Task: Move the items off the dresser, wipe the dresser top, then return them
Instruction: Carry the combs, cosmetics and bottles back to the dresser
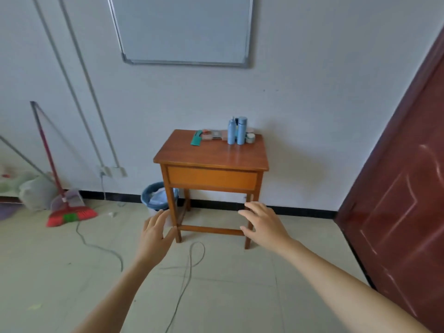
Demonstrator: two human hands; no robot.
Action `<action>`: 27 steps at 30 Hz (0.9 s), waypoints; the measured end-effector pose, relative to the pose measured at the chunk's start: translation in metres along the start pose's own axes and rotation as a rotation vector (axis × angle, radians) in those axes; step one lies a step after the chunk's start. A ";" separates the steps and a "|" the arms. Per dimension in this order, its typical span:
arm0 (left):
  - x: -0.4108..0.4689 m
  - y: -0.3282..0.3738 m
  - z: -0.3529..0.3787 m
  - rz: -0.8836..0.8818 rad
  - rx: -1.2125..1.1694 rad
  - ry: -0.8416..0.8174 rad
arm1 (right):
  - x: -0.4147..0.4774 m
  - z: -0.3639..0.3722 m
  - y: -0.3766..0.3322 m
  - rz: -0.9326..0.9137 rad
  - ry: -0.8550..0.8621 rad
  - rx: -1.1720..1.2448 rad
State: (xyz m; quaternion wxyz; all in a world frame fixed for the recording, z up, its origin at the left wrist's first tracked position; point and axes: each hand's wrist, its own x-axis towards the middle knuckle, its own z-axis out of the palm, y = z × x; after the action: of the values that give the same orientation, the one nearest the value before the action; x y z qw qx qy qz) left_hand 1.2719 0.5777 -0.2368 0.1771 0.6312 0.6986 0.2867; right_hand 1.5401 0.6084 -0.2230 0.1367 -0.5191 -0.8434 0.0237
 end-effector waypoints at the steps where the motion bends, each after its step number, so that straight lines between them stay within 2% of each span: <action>1: 0.011 -0.004 -0.005 -0.003 -0.005 0.014 | 0.016 -0.001 -0.001 -0.016 0.010 -0.004; 14: 0.205 0.016 -0.033 0.089 0.040 0.162 | 0.221 -0.022 0.057 -0.075 0.166 0.030; 20: 0.277 -0.004 -0.021 -0.011 0.034 0.176 | 0.320 0.000 0.077 -0.108 0.106 0.073; 27: 0.356 -0.069 0.001 -0.117 0.063 0.101 | 0.405 0.062 0.081 -0.128 -0.101 0.012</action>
State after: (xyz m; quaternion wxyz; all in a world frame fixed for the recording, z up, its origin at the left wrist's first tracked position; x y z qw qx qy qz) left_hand 1.1685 0.9255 -0.2393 0.1381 0.5792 0.7510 0.2855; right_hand 1.4230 1.0089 -0.2139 0.0986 -0.4615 -0.8805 0.0461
